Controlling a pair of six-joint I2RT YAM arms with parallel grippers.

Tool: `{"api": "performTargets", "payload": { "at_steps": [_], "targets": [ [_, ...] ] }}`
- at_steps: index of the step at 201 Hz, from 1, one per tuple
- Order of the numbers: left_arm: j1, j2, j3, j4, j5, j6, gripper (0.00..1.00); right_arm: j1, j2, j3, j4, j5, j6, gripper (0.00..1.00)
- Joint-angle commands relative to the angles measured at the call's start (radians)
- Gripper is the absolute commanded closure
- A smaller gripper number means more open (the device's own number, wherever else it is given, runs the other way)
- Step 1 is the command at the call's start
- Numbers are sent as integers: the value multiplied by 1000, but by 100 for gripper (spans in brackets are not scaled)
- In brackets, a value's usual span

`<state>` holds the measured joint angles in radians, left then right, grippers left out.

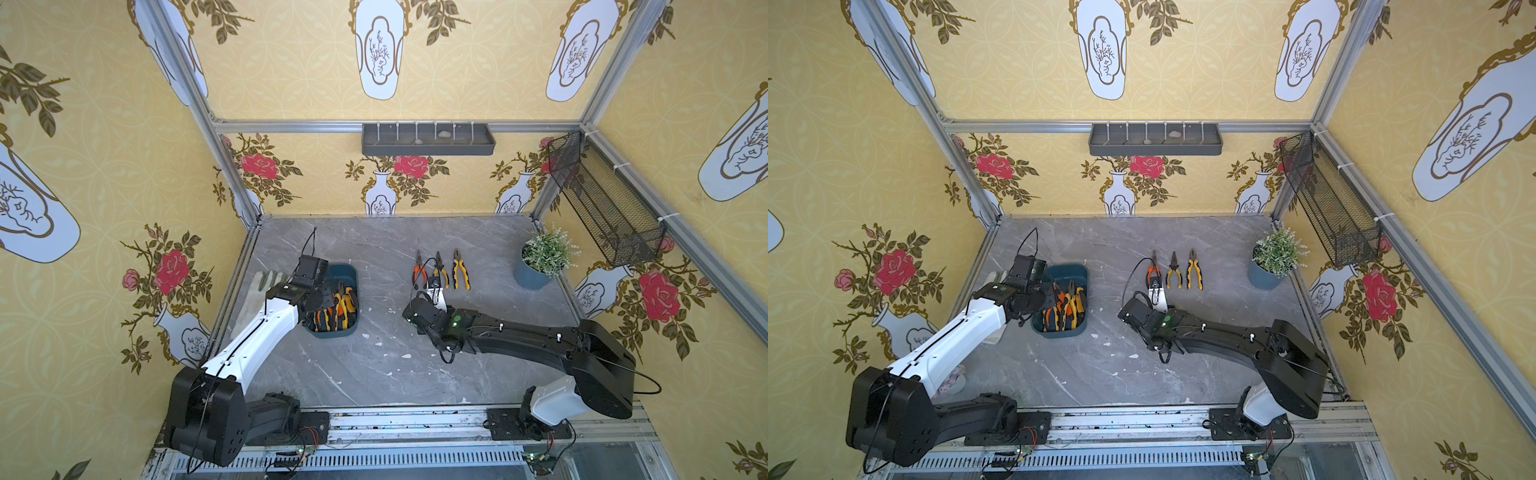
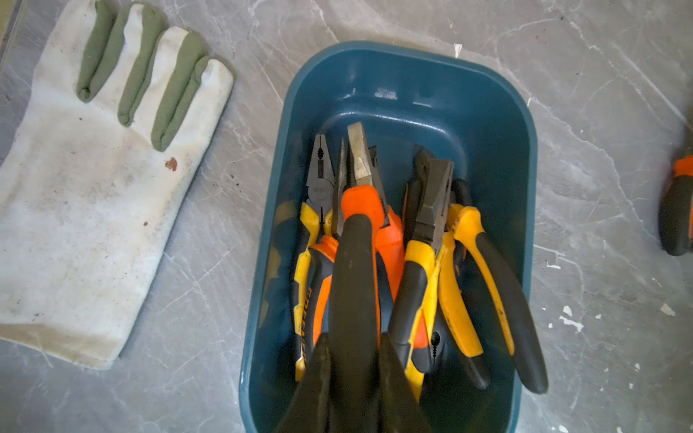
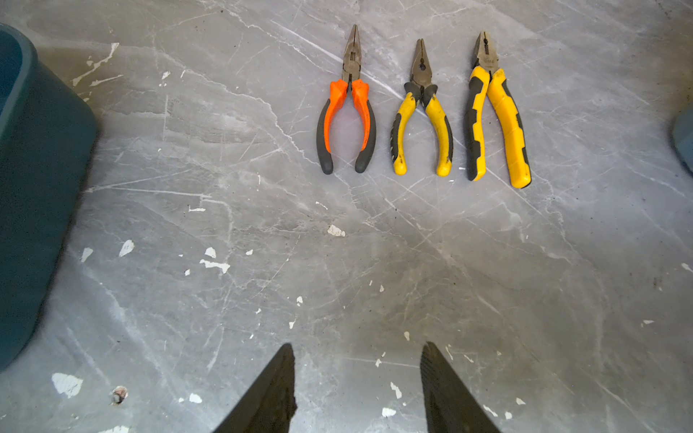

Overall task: Take the pliers out of the storage box
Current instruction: Pick up the pliers from the storage box.

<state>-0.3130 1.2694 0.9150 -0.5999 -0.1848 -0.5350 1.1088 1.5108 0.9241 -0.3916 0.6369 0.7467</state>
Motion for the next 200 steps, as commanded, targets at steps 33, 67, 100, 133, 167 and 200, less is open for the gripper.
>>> {"api": "performTargets", "payload": {
  "at_steps": [33,67,100,133,167,200],
  "targets": [
    [-1,21,89,-9,-39,48,100,0,18,21,-18,13,-1,46],
    [-5,-2,101,-23,-42,56,100,0,19,20,-19,13,-1,46],
    [-8,-91,39,51,30,62,100,0,25,25,-22,13,-2,46],
    [-14,-276,-120,219,142,55,100,0,29,31,-26,12,-5,46],
    [-15,-438,-256,377,290,19,100,1,55,118,-94,15,-19,44],
    [-32,-493,-288,395,360,10,100,-76,82,348,-255,-129,-19,35]
  ]
}}
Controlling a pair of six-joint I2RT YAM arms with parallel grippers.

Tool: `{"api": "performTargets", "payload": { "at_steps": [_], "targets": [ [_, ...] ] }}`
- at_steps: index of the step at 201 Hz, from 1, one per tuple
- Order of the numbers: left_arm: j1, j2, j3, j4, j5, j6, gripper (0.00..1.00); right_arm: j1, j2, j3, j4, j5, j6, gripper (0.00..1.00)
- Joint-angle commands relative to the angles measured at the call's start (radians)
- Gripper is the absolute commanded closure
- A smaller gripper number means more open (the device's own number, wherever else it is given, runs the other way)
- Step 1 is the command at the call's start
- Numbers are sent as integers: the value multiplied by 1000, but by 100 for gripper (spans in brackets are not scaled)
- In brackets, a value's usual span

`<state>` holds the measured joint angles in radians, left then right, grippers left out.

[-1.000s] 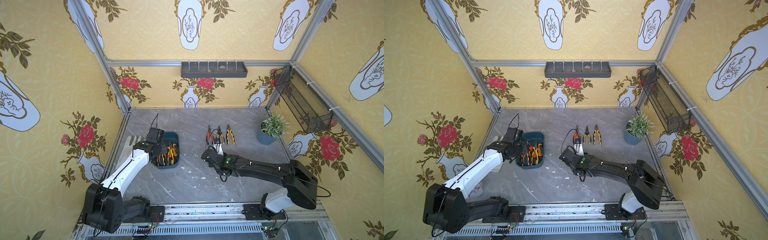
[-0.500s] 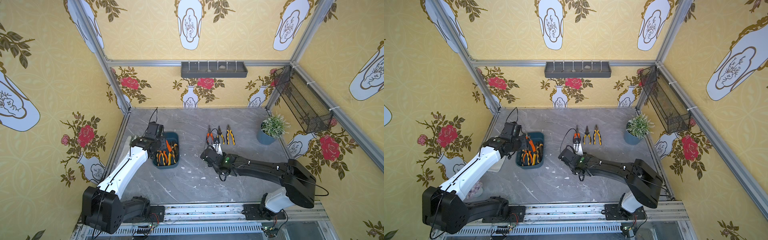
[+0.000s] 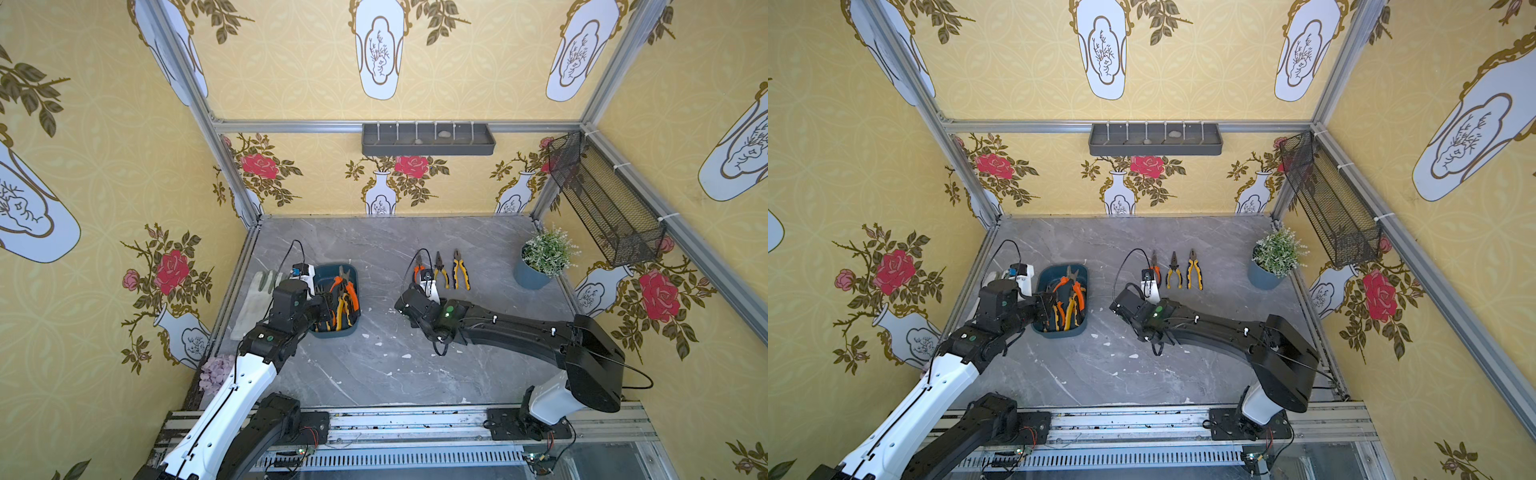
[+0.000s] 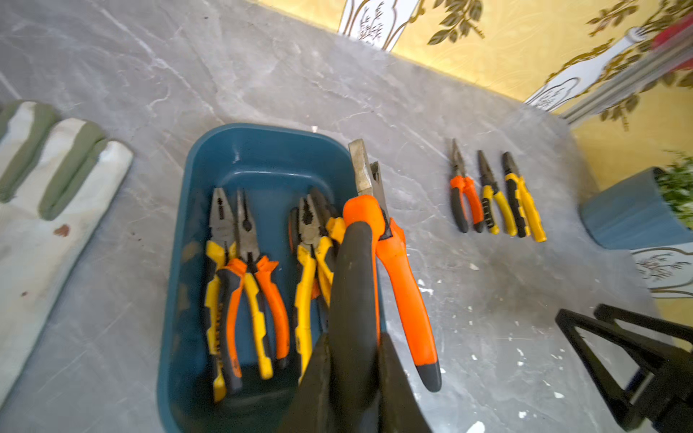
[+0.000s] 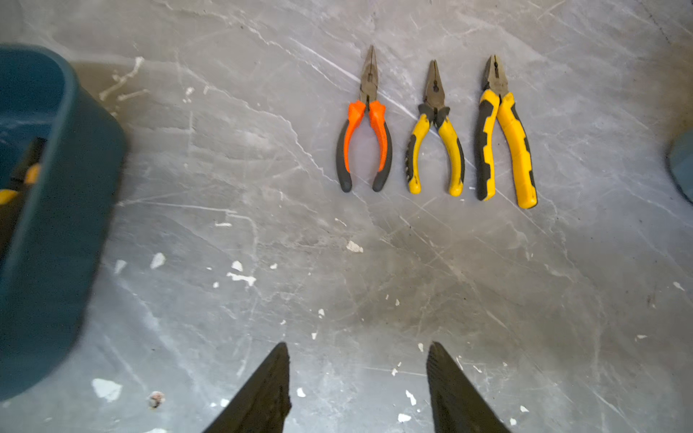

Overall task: Take the pliers out of the storage box
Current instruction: Pick up the pliers from the storage box, then place the pliers at the center of the board.

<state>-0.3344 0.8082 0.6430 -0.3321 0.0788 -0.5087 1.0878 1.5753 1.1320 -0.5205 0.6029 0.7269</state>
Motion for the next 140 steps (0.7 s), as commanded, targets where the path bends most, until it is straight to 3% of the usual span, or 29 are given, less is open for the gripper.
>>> {"api": "performTargets", "payload": {
  "at_steps": [1,36,63,103,140],
  "targets": [
    [-11,-34,-16,128,97,-16,100,-59,19,148,-130,-99,1,34],
    [-70,-88,-43,116,26,-3,100,-218,114,396,-158,-565,46,29],
    [-80,-96,-49,115,4,2,100,-218,181,512,-94,-741,87,27],
    [-80,-87,-45,110,-7,5,100,-182,346,742,-177,-770,110,28],
    [-115,-97,-48,105,-23,9,100,-183,426,796,-136,-821,143,29]
  ]
}}
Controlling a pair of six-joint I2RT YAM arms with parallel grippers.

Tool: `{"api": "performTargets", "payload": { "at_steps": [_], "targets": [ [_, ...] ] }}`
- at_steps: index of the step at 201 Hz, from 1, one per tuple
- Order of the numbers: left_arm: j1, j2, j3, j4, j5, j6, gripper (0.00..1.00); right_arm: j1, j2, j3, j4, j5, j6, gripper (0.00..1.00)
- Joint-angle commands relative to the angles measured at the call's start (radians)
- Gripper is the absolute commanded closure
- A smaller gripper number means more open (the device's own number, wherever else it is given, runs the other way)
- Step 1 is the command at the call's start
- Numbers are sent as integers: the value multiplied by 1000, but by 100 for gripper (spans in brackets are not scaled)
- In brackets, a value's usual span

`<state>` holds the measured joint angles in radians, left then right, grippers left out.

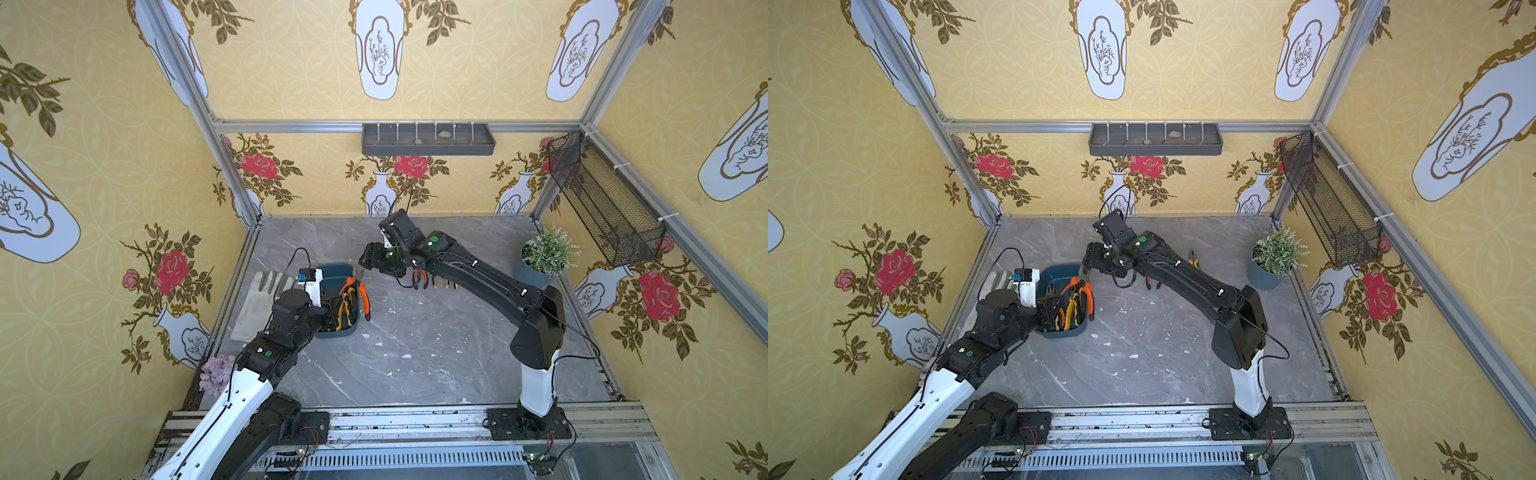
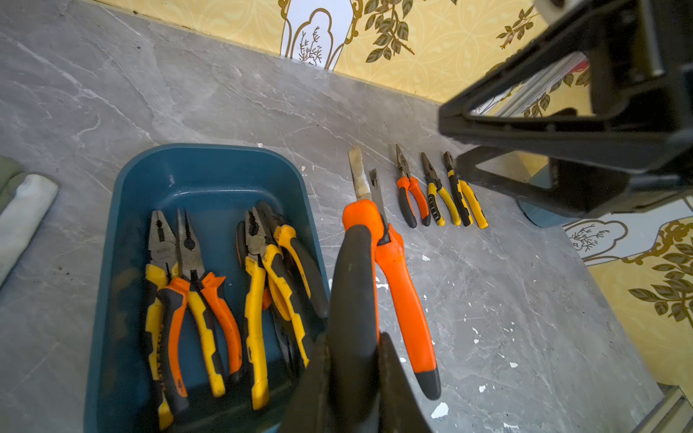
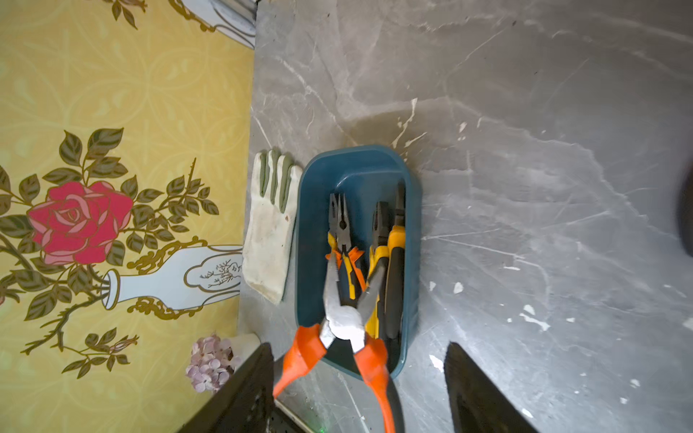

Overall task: Take the pliers out of the storage box
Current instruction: Place the pliers at the center of the board.

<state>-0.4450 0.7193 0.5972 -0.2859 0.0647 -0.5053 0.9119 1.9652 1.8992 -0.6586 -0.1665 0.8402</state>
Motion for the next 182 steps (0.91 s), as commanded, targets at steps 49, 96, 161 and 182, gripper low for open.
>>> {"api": "performTargets", "payload": {
  "at_steps": [49,96,161,182],
  "targets": [
    [-12,-26,-22,59,-22,1,100,-15,106,81,14,-104,59,30],
    [-14,-42,-22,53,-32,1,100,-18,133,63,43,-151,77,31],
    [-16,-29,-20,54,-37,2,100,-10,109,-38,125,-183,109,37],
    [-17,-26,-22,55,-36,2,100,-10,107,-51,144,-190,119,39]
  ]
}}
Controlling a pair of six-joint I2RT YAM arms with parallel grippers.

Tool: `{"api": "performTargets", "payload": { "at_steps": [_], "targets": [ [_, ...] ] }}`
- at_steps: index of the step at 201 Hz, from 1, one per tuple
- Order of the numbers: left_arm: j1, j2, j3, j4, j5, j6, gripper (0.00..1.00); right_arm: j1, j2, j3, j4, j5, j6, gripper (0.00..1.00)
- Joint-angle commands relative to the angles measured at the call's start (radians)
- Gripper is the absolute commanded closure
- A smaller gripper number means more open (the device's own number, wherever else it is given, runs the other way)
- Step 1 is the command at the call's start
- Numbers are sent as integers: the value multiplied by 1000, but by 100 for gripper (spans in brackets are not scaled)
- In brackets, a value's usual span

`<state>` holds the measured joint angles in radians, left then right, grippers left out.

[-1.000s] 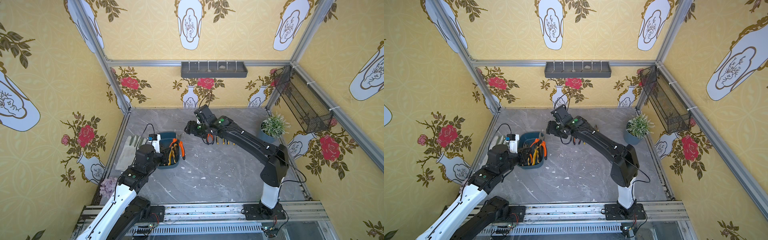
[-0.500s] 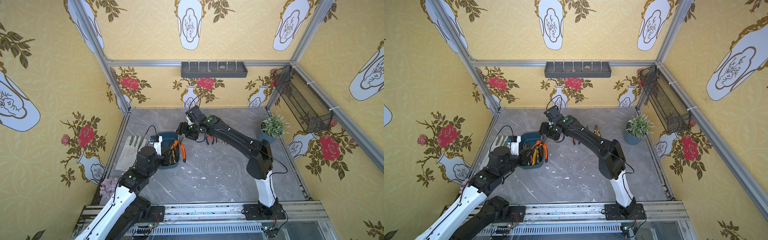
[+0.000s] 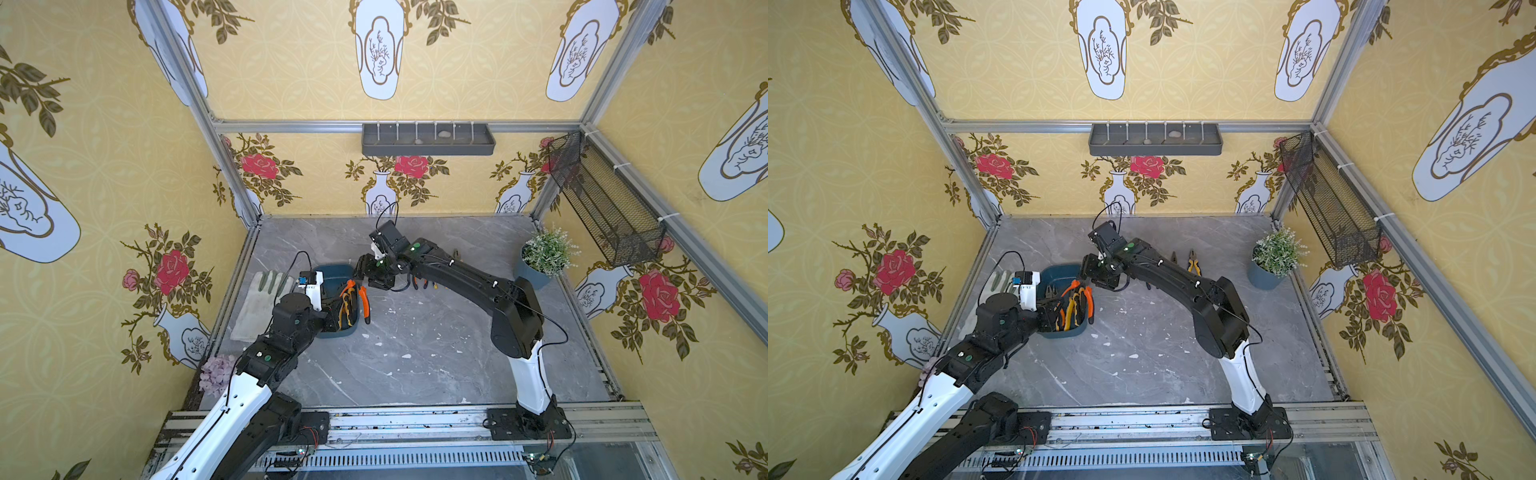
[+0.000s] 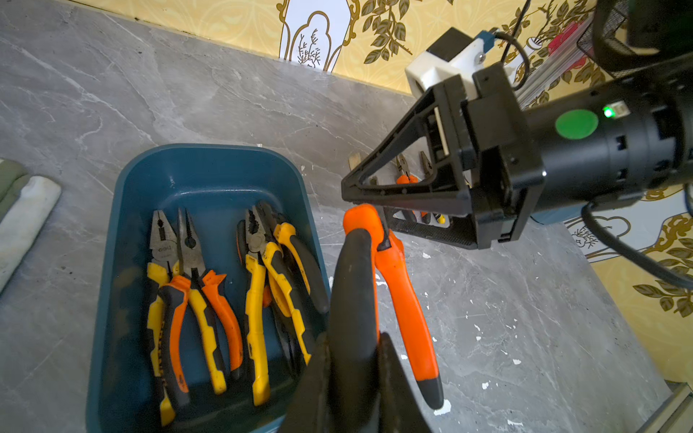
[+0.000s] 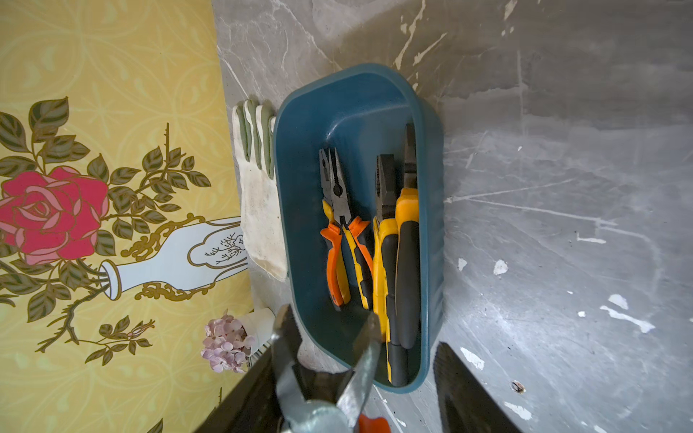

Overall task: Take the pliers out of the storage box
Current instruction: Place the pliers at the center of the board.

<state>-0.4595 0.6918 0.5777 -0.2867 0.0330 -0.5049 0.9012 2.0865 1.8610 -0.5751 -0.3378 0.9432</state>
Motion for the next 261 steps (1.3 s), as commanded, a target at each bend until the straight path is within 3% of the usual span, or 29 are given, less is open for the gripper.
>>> {"api": "performTargets", "payload": {
  "at_steps": [1,24,49,108,261],
  "targets": [
    [-2,1,-2,56,-4,1,100,1,-13,-14,61,-19,17,39],
    [-1,2,-3,56,-5,1,100,-1,-14,-20,75,-25,29,46],
    [-3,0,-3,56,-6,1,100,2,-24,-24,85,-31,41,65],
    [-4,4,-4,55,-8,2,100,14,-55,-35,84,-40,47,73],
    [-12,2,-6,50,-22,6,100,48,-88,-153,293,-242,253,62]
  ]
}}
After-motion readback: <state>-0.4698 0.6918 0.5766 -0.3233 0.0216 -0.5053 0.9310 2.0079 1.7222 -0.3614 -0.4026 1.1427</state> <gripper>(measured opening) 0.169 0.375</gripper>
